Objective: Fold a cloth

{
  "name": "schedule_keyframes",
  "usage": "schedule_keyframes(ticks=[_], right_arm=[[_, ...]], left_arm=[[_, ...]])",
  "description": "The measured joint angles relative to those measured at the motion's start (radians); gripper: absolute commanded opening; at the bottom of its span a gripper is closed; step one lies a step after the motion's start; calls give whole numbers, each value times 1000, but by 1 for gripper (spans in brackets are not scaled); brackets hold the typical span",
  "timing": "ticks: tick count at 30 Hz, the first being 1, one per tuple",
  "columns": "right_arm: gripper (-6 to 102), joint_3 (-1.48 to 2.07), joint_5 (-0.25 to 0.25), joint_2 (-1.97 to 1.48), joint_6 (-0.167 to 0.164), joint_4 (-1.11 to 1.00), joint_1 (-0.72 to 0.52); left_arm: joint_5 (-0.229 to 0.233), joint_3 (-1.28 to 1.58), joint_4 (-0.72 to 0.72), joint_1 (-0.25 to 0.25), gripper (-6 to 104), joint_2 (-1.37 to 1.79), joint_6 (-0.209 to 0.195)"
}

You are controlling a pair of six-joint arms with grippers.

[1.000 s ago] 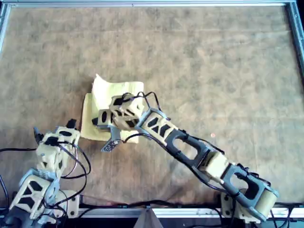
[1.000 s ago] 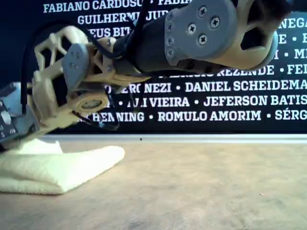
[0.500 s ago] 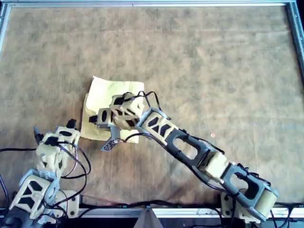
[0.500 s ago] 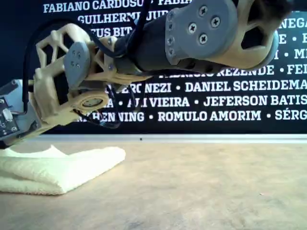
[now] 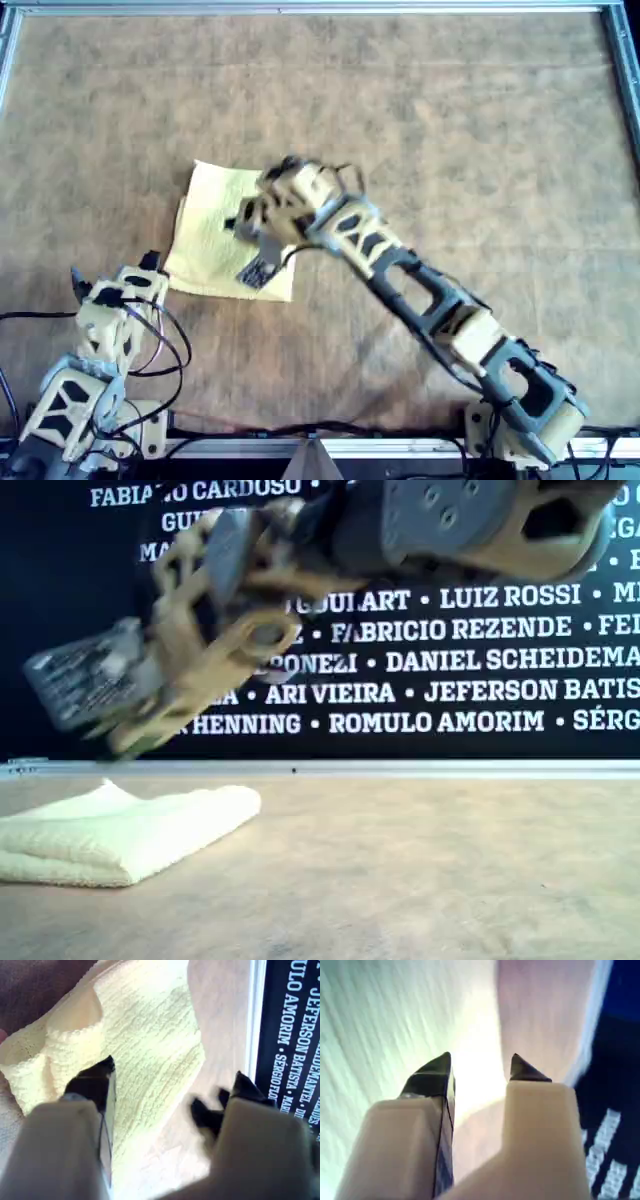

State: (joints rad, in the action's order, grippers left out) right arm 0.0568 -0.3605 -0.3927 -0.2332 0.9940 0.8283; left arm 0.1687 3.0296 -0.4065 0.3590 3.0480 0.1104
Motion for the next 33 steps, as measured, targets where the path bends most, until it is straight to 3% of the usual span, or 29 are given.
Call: schedule_keyframes(ticks=[6,9,19,21,25,28,33], right_arm=[[8,-2,0,-109,0,322,-132],[-2,-2,-3,-129,9,480,-176],[-2,-3,-6,-351,11,614,-385],[-2,-3,-2,-408,25,615,-400],[-2,51,0,-508,107,620,-449],[-2,169,0,-618,123,621,-500],[-2,428,0,-904,126,621,-591]], left_arm=[[0,0,0,0,81,0,0],[0,0,0,0,81,0,0],[17,0,0,0,81,0,0],[52,0,0,0,81,0,0],[178,0,0,0,81,0,0],[262,0,0,0,81,0,0],[290,0,0,0,81,0,-3]])
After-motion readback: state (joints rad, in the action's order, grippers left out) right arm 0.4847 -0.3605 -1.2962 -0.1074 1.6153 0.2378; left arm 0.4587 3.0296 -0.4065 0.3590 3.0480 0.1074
